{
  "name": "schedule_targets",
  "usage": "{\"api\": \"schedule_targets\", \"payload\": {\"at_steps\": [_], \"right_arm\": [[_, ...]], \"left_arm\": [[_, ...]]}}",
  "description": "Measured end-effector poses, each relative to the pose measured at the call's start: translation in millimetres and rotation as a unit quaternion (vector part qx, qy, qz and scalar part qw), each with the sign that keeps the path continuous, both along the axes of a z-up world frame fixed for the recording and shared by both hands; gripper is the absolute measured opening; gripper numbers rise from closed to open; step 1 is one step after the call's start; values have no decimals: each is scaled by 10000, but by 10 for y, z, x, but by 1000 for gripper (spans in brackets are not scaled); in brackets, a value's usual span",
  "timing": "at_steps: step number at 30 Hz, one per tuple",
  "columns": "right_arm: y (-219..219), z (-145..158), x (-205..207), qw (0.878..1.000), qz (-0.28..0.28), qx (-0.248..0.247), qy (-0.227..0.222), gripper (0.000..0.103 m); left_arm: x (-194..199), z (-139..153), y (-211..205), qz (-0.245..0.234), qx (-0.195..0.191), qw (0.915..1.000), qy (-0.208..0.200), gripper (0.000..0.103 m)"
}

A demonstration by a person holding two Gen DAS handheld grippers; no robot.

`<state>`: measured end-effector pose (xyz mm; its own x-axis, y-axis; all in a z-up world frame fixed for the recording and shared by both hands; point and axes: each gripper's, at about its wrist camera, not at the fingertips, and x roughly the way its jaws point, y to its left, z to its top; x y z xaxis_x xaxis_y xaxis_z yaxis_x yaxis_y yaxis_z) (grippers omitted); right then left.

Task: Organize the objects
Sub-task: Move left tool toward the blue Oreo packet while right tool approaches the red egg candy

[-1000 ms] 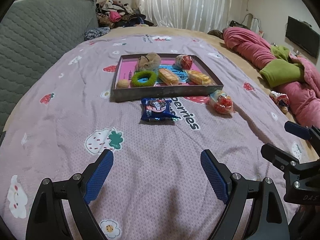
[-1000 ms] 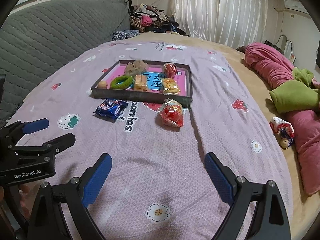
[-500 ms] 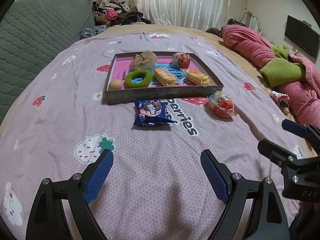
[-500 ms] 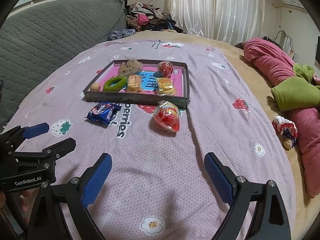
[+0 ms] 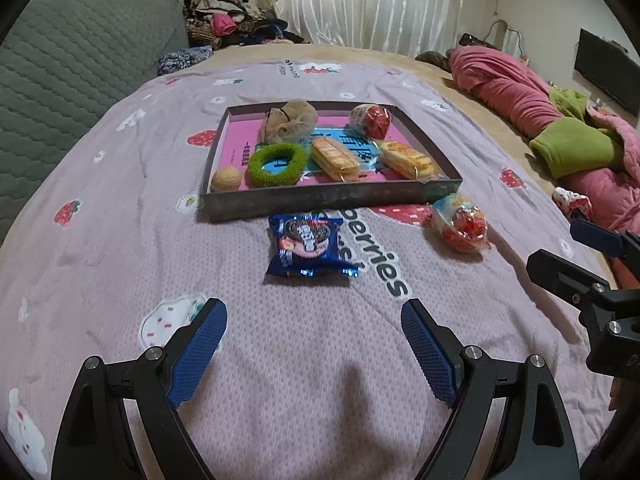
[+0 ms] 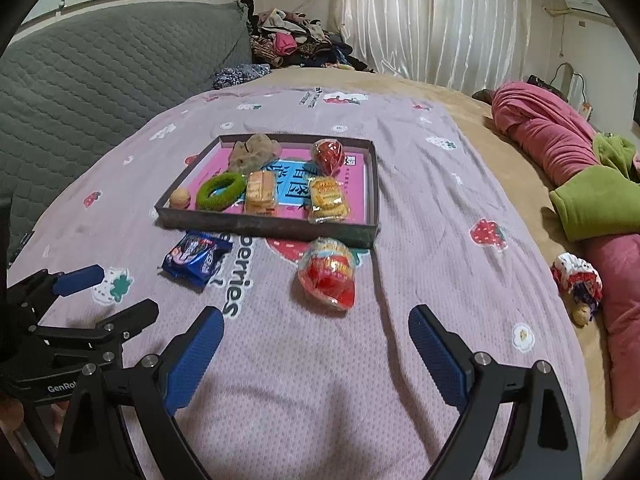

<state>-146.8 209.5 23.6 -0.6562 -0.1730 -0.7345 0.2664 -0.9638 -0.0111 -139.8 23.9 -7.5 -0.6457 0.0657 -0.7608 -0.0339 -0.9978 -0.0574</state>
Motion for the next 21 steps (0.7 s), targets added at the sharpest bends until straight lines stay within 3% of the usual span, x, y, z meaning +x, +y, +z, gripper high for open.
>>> {"api": "schedule_targets", "payload": {"at_steps": [21], "right_arm": [[-30,-265,-547,9994,-62,-125,-301,94]], "left_arm": [[-641,-303,11,77,-160,9995,-266,90]]}}
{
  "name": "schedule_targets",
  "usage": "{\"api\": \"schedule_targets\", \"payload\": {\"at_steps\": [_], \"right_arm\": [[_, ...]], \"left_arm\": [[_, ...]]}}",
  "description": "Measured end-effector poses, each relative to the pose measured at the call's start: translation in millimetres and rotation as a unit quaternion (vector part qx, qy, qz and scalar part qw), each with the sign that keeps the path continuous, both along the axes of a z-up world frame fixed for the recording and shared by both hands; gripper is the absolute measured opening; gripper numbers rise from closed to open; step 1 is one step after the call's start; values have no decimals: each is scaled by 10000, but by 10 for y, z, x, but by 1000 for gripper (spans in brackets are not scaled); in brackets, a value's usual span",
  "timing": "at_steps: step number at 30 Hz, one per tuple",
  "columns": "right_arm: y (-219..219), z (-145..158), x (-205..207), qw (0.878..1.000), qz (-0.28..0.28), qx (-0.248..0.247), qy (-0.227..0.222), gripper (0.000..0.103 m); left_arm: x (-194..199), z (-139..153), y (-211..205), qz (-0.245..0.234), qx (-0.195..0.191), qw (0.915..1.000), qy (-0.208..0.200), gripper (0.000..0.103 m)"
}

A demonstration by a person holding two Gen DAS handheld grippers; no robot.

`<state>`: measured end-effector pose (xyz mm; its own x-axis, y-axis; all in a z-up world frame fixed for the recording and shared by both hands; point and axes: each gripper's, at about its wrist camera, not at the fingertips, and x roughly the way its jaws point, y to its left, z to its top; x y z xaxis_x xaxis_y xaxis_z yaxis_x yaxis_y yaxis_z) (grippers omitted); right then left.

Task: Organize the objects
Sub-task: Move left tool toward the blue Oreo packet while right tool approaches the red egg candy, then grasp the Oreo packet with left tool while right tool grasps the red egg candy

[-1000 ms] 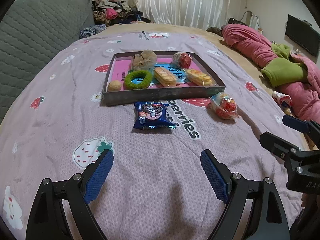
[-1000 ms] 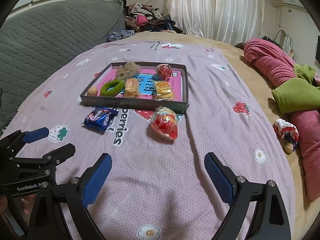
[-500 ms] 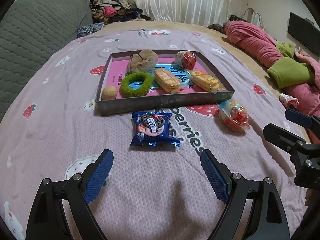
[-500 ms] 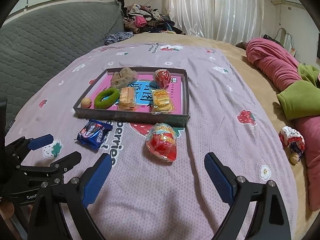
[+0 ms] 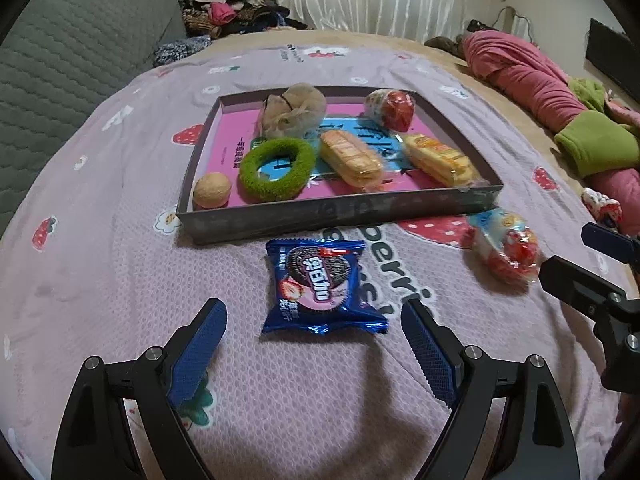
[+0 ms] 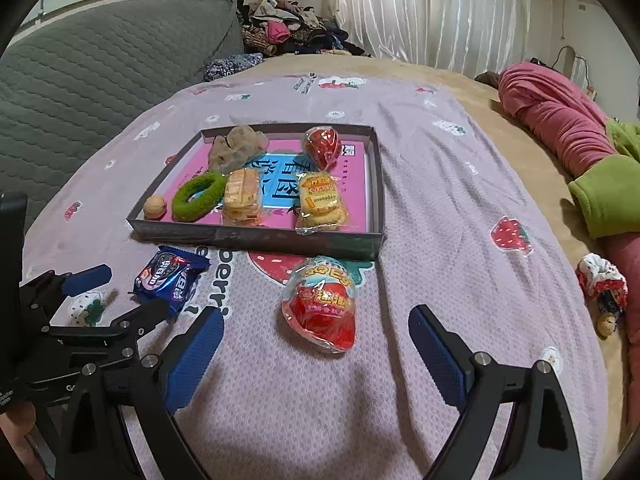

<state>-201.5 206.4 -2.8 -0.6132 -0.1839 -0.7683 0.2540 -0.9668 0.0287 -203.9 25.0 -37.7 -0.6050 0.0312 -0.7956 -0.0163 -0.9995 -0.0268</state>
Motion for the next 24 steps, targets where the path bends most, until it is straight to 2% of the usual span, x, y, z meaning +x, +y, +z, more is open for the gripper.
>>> {"api": "schedule_targets", "payload": {"at_steps": [8,17,24], "right_arm": [[-64,-165,-231,9999,-62,21,-136,94],[-128,-341,-405,9997,-114,208,-41,94],[-142,-417,-456,9999,-87,126,-47,94]], "left_arm": [[-174,-98,-61,37,141,9999,-37,90],[-323,-268,-89,46,237,9997,-105,90],[-372,-299,-106,44,343,9994,-100,89]]}}
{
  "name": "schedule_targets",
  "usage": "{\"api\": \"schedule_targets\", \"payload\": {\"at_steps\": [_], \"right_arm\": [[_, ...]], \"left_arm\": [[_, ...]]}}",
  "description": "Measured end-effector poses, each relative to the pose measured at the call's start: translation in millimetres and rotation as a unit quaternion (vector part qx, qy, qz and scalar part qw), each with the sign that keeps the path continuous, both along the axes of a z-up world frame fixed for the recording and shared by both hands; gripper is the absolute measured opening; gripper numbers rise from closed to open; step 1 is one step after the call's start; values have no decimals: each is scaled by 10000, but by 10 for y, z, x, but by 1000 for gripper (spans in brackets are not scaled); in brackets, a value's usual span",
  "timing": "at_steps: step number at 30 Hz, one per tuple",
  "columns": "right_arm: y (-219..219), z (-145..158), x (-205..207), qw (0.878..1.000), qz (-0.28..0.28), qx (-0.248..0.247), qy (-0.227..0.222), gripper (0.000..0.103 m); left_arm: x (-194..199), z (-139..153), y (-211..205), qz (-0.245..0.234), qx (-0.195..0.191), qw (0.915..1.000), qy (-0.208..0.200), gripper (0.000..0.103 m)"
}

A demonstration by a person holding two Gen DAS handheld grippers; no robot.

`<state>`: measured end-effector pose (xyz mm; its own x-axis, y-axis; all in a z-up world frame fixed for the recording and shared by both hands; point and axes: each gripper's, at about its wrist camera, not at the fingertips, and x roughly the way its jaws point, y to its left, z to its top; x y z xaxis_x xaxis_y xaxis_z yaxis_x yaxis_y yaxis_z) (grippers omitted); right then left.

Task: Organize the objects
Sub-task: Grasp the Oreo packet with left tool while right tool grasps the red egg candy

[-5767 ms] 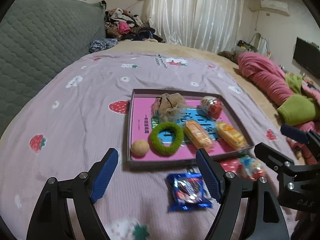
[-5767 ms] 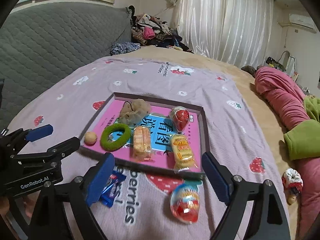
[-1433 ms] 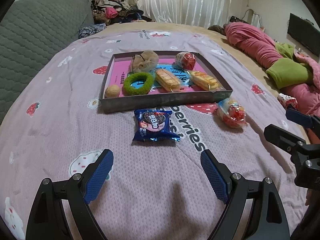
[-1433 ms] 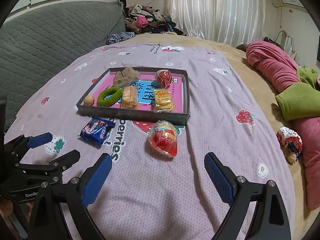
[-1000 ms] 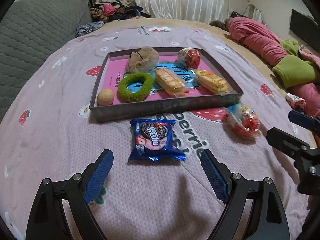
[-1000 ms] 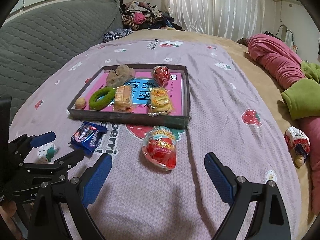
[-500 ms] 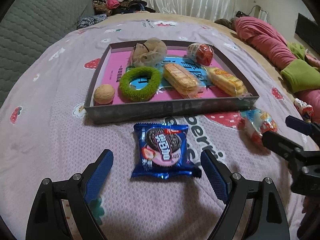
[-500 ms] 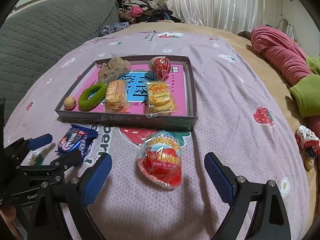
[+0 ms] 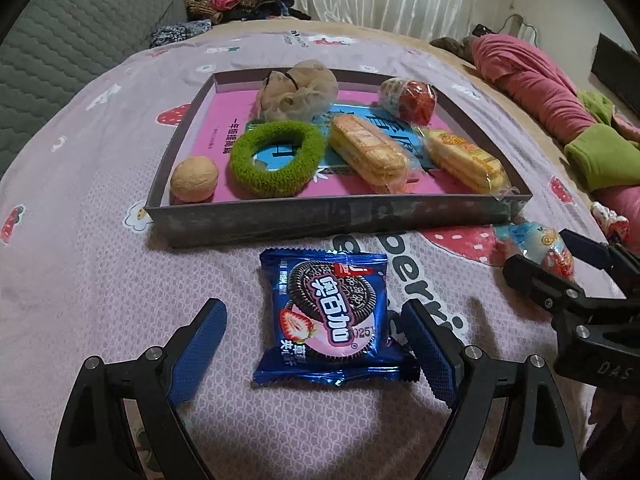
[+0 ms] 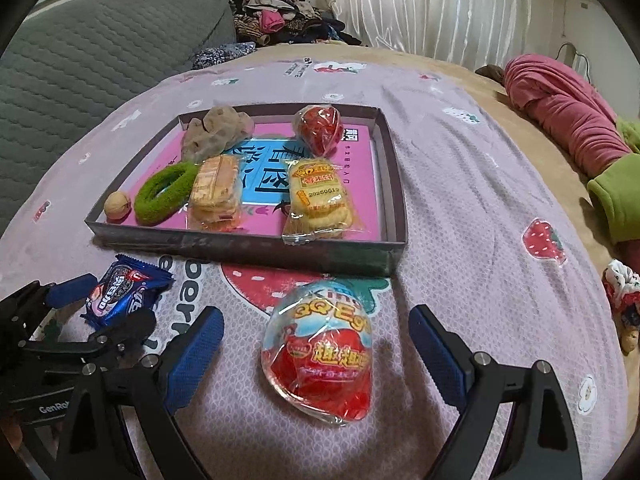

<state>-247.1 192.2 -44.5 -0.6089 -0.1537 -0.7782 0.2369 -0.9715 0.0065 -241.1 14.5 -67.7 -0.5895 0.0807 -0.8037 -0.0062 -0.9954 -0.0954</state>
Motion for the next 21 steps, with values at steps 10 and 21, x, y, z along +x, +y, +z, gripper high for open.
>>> {"api": "schedule_targets", "payload": {"at_steps": [10,21], "right_arm": [[-39,-89,-52,10000,9,21,-92,94],[-68,-176,-64,10000,0,12,-93,70]], "left_arm": [[-19,-63,-51,29,2,10000,-7,90],[-29,-95,-49,-41,-6,10000,53,89]]}}
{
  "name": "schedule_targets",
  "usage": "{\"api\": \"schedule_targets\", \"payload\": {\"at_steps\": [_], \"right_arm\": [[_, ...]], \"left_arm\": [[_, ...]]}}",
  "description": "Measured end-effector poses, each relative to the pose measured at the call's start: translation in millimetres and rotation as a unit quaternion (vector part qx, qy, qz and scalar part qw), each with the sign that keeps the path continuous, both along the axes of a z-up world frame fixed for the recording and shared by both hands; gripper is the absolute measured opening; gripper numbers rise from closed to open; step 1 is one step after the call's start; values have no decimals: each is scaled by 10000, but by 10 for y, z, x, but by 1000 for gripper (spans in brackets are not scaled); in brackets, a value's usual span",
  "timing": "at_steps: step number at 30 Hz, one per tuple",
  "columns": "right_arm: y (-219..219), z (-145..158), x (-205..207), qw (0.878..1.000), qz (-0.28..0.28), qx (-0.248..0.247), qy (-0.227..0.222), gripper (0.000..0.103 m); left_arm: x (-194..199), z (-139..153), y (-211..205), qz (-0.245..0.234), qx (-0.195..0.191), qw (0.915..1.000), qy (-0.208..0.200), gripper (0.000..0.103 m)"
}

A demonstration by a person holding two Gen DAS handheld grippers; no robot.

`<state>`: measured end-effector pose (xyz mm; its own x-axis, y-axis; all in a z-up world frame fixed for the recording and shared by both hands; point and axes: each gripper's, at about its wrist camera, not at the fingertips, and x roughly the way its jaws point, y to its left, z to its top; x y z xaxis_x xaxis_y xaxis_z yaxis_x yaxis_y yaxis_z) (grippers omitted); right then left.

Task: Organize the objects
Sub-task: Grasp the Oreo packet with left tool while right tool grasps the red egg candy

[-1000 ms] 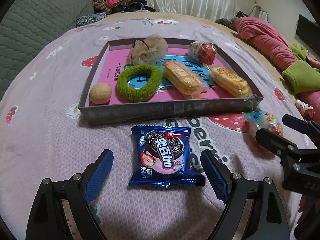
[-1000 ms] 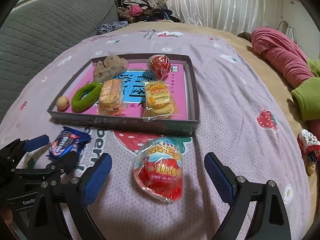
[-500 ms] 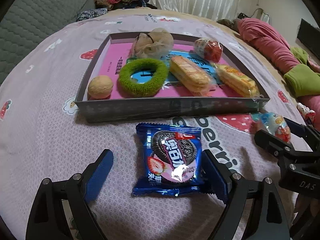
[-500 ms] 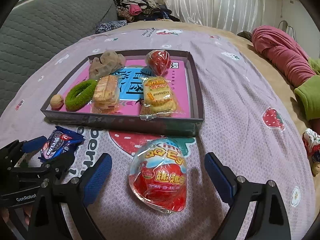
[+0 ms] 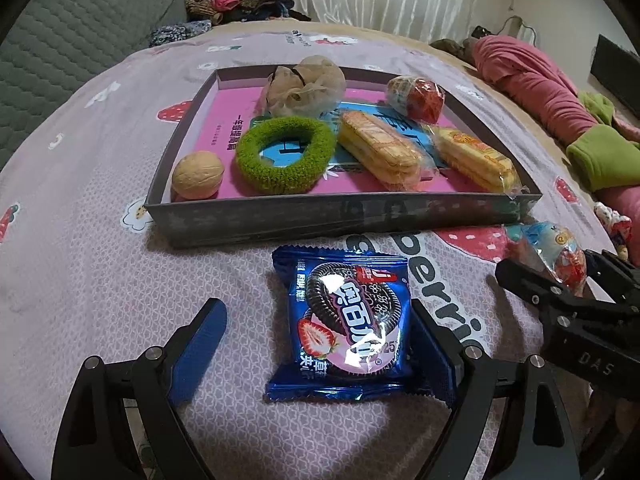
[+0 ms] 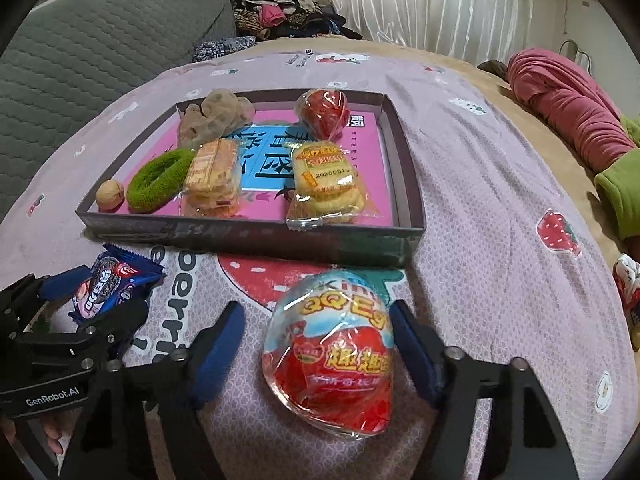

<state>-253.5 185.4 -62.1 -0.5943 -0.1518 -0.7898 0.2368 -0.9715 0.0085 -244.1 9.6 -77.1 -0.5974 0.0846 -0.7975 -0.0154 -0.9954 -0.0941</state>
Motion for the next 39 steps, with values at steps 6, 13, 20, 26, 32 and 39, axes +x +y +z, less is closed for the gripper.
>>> {"api": "schedule_targets", "payload": {"at_steps": [6,13,20,26,32,39], "right_arm": [[1,-20,-7,10000,-5,-17,15,60],[46,-60,-55,9998,-64,-191,-40,53],[50,-63,-48,9997,-61,-234,-34,52],[60,-46,-23,9995,-31,-303,-4,52],[35,-22,6,9995,16,-303,-5,51],[63,78,181,9992,-37,-388,-29,51]], "left_arm": [[2,1,6,-80,52,9999,40,89],[6,3,5,-138,105,9998,64,87],[13,9,-6,-179,200,9996,84,59],[58,31,-7,-252,251,9993,82,56],[135,67,52,-296,46,9995,51,55],[315,142,54,-180,-154,9997,81,55]]}}
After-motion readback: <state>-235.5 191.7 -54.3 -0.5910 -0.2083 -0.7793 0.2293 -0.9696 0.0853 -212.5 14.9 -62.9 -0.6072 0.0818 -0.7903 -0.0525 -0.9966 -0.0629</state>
